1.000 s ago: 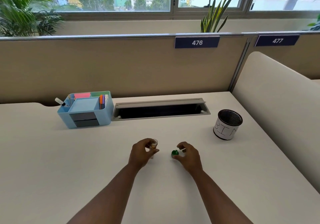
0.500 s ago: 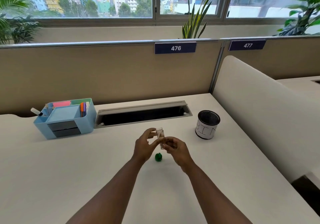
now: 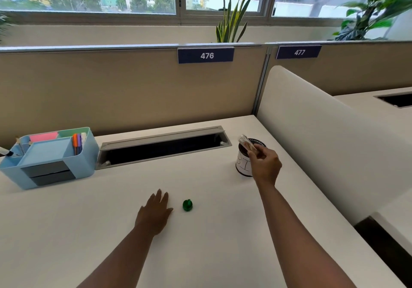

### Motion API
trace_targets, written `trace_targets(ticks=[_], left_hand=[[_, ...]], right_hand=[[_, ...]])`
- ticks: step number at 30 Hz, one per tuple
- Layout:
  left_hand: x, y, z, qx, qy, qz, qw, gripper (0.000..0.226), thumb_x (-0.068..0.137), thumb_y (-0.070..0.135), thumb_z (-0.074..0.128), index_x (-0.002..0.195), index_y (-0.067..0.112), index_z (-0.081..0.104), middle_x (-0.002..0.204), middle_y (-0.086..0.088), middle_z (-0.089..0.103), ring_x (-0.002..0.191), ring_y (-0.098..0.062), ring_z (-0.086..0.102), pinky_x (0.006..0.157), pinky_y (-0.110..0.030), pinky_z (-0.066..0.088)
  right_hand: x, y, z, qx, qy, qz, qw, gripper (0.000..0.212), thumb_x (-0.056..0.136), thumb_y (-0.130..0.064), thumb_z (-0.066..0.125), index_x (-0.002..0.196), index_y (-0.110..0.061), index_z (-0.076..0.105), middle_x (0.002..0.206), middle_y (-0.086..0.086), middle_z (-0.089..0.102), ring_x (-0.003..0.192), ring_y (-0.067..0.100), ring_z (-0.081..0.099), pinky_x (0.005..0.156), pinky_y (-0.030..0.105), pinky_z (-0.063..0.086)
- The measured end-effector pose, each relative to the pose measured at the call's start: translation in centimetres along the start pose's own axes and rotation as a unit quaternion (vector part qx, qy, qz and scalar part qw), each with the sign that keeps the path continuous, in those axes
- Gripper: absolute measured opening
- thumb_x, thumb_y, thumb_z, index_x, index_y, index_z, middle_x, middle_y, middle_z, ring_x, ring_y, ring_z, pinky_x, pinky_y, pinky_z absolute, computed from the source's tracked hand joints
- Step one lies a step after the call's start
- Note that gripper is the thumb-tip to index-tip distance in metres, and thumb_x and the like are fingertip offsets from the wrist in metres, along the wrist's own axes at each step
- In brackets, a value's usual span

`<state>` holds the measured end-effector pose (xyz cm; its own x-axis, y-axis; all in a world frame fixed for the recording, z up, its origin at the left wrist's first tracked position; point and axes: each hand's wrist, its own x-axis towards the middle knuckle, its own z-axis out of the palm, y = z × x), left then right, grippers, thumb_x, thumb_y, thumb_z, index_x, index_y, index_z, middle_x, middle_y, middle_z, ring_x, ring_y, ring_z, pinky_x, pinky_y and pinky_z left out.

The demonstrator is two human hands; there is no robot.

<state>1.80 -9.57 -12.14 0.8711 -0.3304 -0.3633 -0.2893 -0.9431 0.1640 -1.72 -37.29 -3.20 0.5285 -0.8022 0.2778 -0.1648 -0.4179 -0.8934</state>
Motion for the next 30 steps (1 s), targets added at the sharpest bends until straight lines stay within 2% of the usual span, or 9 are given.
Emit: trace_targets(ticks=[5, 11, 18, 24, 27, 30], left_hand=[[0.7, 0.3, -0.1, -0.002, 0.012, -0.006, 1.0, 0.051, 0.101, 0.033, 0.021, 0.148, 0.017, 0.01, 0.161, -0.005, 0.004, 0.148, -0.023, 0.011, 0.119, -0.042, 0.024], [0.6, 0.0, 0.0, 0.01, 0.036, 0.003, 0.999, 0.05, 0.101, 0.031, 0.023, 0.148, 0.017, 0.012, 0.161, -0.003, 0.008, 0.147, -0.021, 0.015, 0.117, -0.037, 0.028], [0.5, 0.1, 0.1, 0.01, 0.028, 0.006, 1.0, 0.052, 0.101, 0.03, 0.024, 0.149, 0.016, 0.009, 0.161, -0.005, 0.005, 0.147, -0.023, 0.013, 0.118, -0.042, 0.027], [0.4, 0.0, 0.1, -0.008, 0.008, 0.003, 1.0, 0.055, 0.101, 0.031, 0.026, 0.149, 0.016, 0.005, 0.161, -0.005, 0.001, 0.148, -0.023, 0.007, 0.12, -0.043, 0.021], [0.4, -0.1, -0.2, -0.031, -0.016, 0.007, 0.999, 0.058, 0.1, 0.033, 0.028, 0.149, 0.016, 0.002, 0.161, -0.005, -0.003, 0.148, -0.023, 0.003, 0.121, -0.044, 0.017], [0.1, -0.1, -1.0, -0.098, -0.002, 0.01, 0.995, 0.061, 0.1, 0.034, 0.031, 0.149, 0.015, -0.001, 0.161, -0.007, 0.001, 0.148, -0.022, 0.005, 0.121, -0.044, 0.016]], right_hand=[[2.0, 1.0, -0.5, -0.042, 0.036, 0.04, 0.998, 0.021, 0.078, -0.008, 0.064, 0.099, -0.003, 0.065, 0.102, 0.022, 0.066, 0.092, 0.037, 0.061, 0.081, 0.038, 0.048], [3.0, 1.8, -0.8, -0.094, 0.003, 0.002, 0.996, 0.021, 0.08, 0.0, 0.059, 0.1, -0.001, 0.065, 0.106, 0.02, 0.066, 0.096, 0.035, 0.06, 0.081, 0.034, 0.045], [3.4, 1.9, -0.9, -0.129, -0.014, -0.057, 0.99, 0.026, 0.081, 0.008, 0.054, 0.102, 0.0, 0.066, 0.109, 0.018, 0.067, 0.1, 0.033, 0.06, 0.083, 0.033, 0.046], [2.8, 1.8, -1.4, -0.122, 0.008, -0.101, 0.987, 0.023, 0.08, 0.007, 0.055, 0.098, -0.001, 0.066, 0.107, 0.018, 0.068, 0.098, 0.036, 0.06, 0.082, 0.037, 0.046], [2.4, 1.8, -1.7, -0.105, 0.03, -0.073, 0.991, 0.025, 0.078, 0.007, 0.059, 0.101, -0.001, 0.066, 0.109, 0.018, 0.067, 0.099, 0.035, 0.061, 0.083, 0.036, 0.047], [1.8, 0.5, -1.5, -0.024, 0.074, -0.044, 0.996, 0.025, 0.077, 0.002, 0.065, 0.102, -0.002, 0.066, 0.109, 0.02, 0.063, 0.096, 0.034, 0.062, 0.081, 0.035, 0.051]])
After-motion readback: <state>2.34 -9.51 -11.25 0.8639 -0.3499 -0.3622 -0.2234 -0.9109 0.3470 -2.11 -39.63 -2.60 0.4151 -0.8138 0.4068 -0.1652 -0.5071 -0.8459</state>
